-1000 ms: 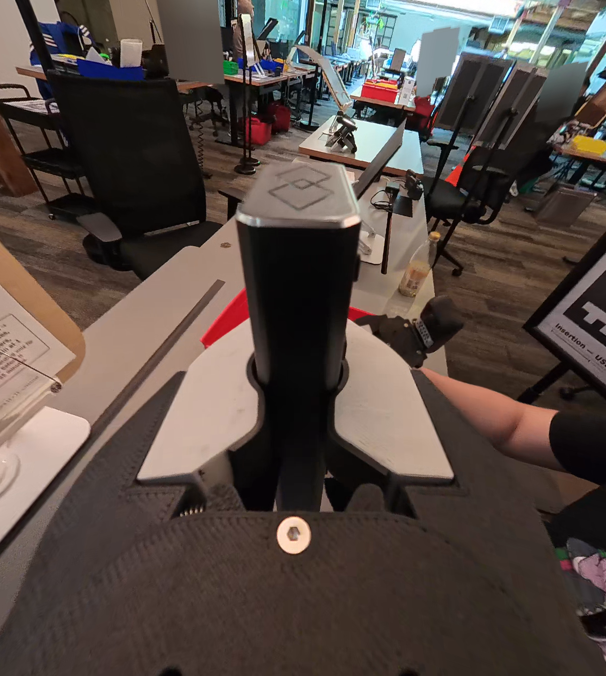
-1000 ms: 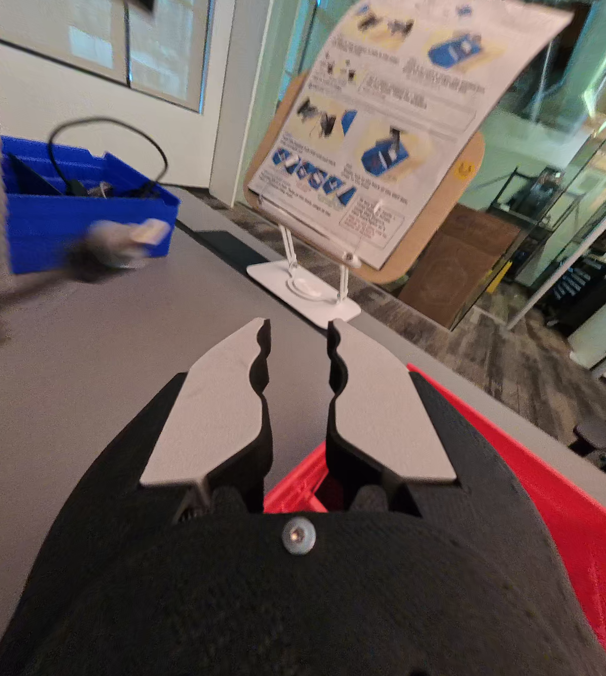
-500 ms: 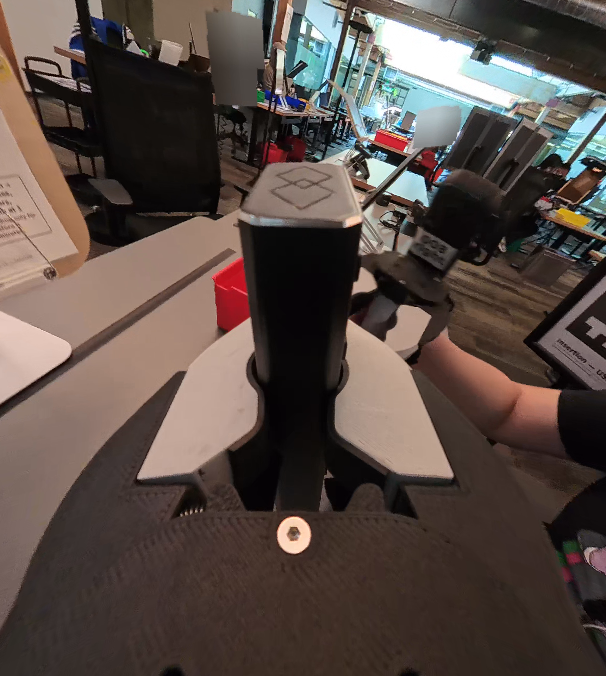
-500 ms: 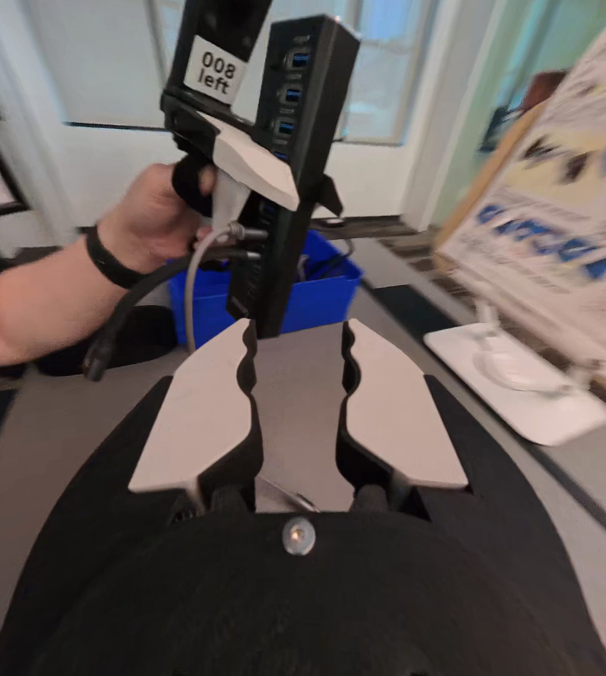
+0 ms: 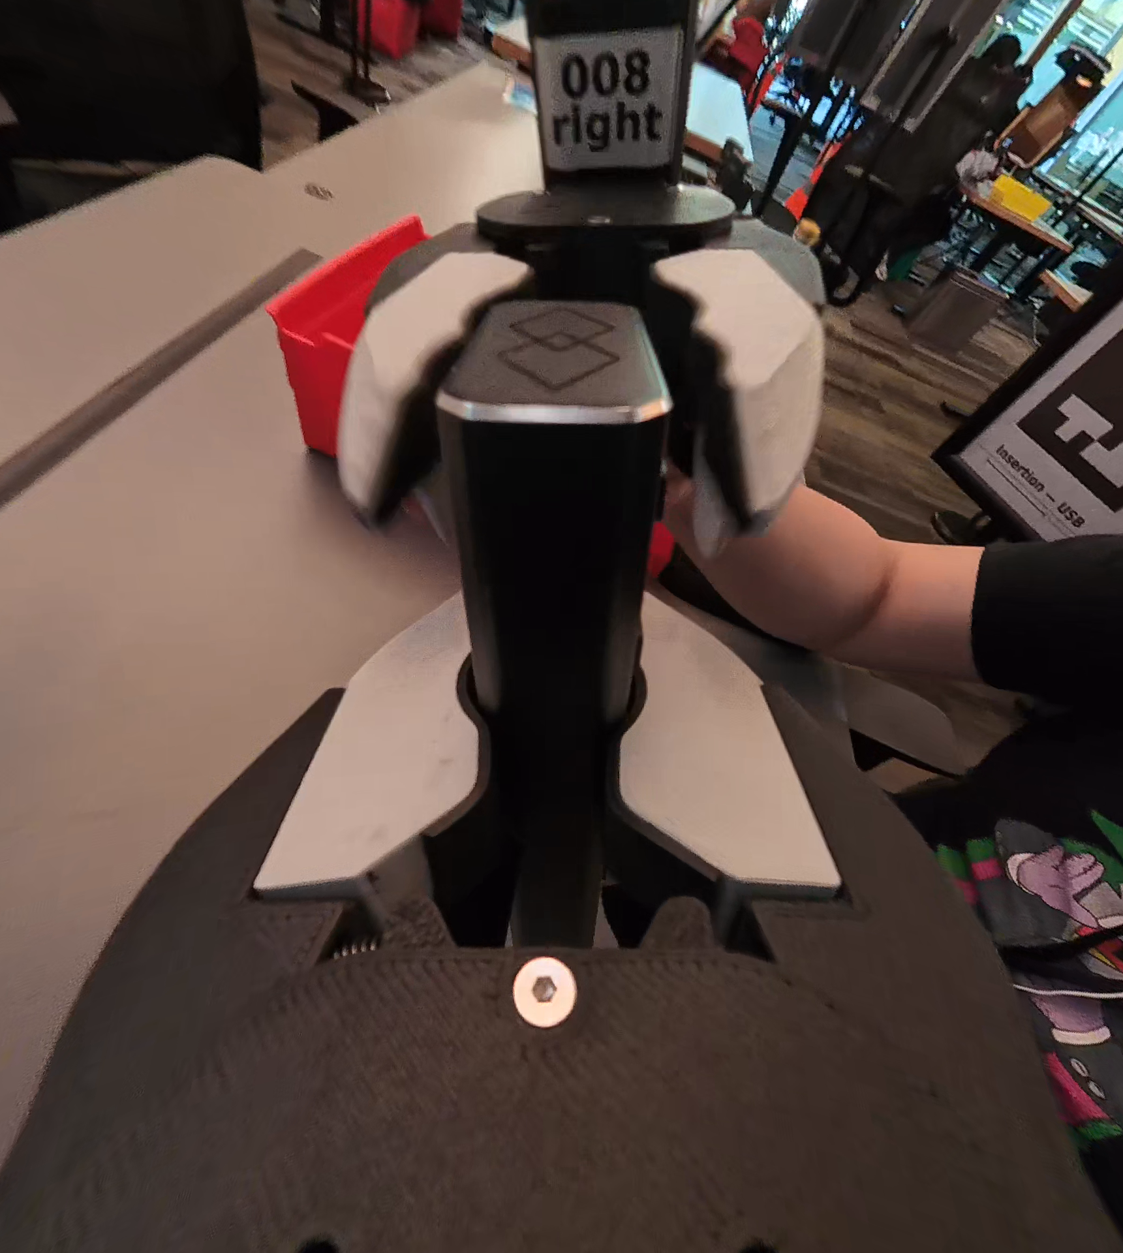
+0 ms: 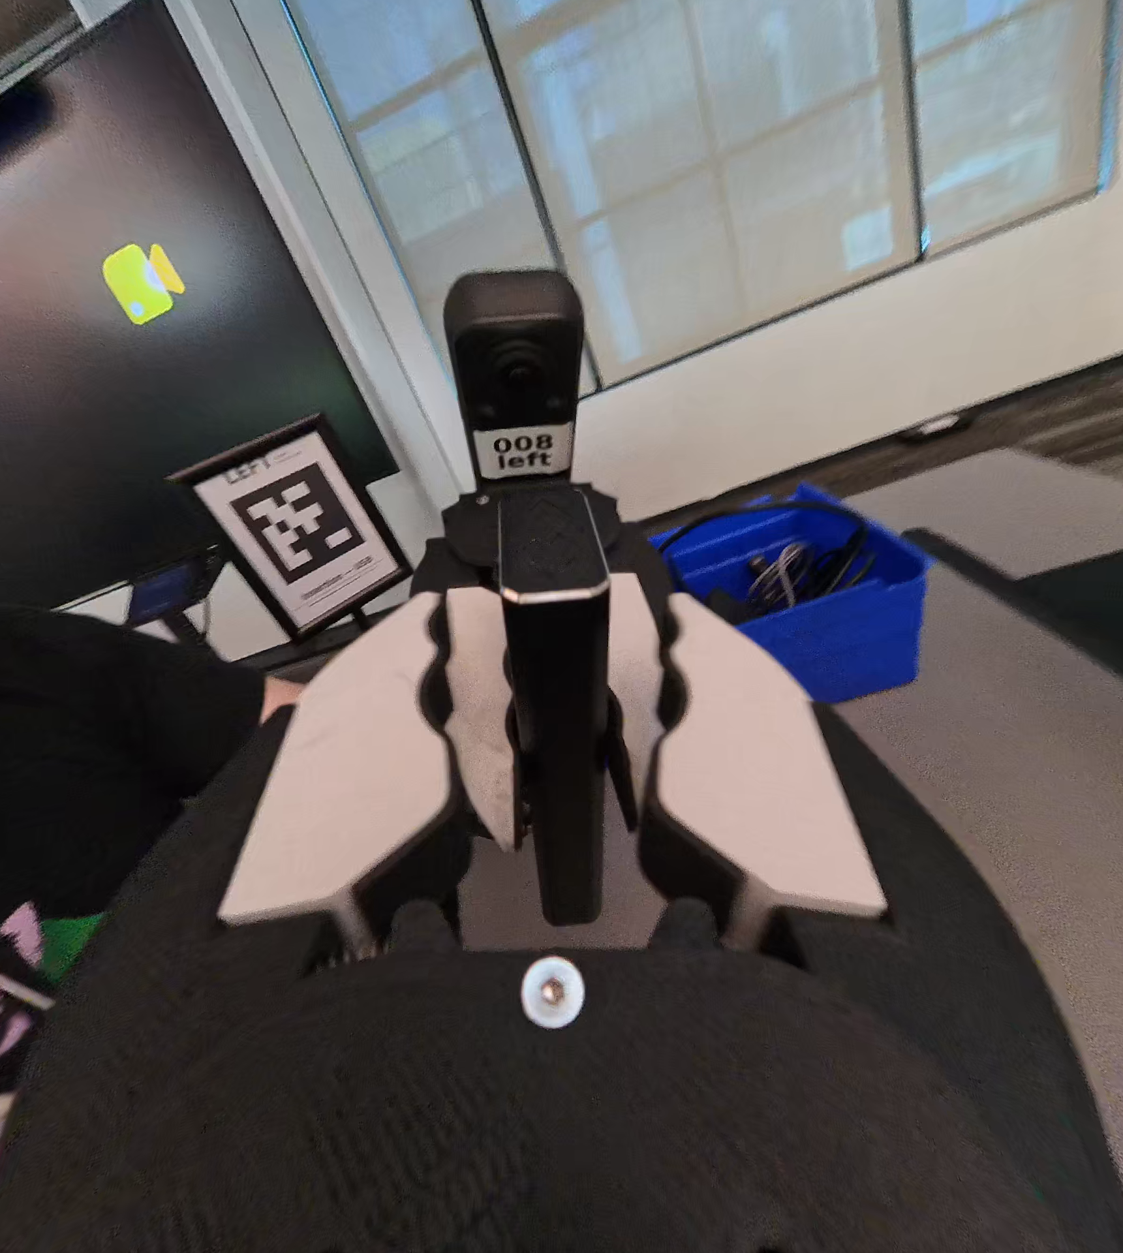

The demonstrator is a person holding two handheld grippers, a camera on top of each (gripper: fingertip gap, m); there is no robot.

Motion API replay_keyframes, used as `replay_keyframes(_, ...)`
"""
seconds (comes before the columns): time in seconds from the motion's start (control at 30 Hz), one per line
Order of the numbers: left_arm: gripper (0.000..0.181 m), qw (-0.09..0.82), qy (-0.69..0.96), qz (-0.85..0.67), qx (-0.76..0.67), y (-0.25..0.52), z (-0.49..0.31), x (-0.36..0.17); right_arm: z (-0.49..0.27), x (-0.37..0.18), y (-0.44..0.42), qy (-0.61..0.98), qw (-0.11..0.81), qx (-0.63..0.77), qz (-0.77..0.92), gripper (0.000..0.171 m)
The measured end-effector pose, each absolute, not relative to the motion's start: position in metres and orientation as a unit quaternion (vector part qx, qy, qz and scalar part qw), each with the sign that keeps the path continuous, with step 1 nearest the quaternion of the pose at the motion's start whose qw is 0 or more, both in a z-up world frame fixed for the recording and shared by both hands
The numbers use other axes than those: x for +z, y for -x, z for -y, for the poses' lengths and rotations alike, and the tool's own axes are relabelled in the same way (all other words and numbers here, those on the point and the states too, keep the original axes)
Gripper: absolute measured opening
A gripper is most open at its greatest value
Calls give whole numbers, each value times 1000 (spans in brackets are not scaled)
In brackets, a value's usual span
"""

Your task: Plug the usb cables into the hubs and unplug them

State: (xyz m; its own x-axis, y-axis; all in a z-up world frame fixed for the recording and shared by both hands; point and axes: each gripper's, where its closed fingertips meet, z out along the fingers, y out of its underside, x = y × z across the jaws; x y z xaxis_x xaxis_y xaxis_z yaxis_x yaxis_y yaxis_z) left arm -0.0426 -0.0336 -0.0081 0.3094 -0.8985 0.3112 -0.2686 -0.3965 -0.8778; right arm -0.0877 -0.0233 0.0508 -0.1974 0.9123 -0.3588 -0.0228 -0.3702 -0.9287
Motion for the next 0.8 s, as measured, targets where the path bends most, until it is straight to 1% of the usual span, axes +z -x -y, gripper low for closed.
replay_keyframes(0.03, 31, 359, 719, -410, -430, 38, 36, -13, 29, 44, 89, 520, 338, 648, 442, 31)
replay_keyframes(0.07, 31, 350, 719, -408, -440, 35, 37, -16, 28, 38, 89, 527, 327, 647, 444, 28)
replay_keyframes(0.13, 34, 329, 702, -393, -494, 29, 41, -13, 24, 35, 85, 541, 310, 651, 433, 28)
replay_keyframes(0.2, 49, 302, 666, -369, -574, 30, 45, 1, 19, 39, 78, 554, 315, 652, 412, 28)
replay_keyframes(0.27, 54, 304, 650, -354, -600, 44, 38, 9, 9, 46, 65, 565, 330, 649, 387, 28)
replay_keyframes(0.37, 60, 373, 674, -377, -514, 64, 21, -3, -7, 57, 40, 570, 352, 654, 351, 28)
replay_keyframes(0.4, 64, 385, 676, -395, -488, 63, 23, -7, -10, 60, 34, 571, 357, 656, 342, 28)
replay_keyframes(0.43, 70, 388, 674, -418, -470, 59, 28, -13, -13, 61, 29, 571, 362, 655, 339, 29)
replay_keyframes(0.53, 78, 388, 684, -459, -413, 32, 36, -37, -17, 61, 26, 579, 371, 645, 334, 29)
replay_keyframes(0.6, 82, 375, 691, -466, -407, 11, 40, -52, -13, 61, 30, 574, 370, 647, 339, 29)
replay_keyframes(0.67, 82, 372, 692, -461, -413, -4, 42, -61, -6, 62, 37, 569, 364, 652, 344, 29)
replay_keyframes(0.8, 67, 406, 655, -422, -478, -16, 44, -49, 8, 70, 46, 553, 371, 655, 357, 29)
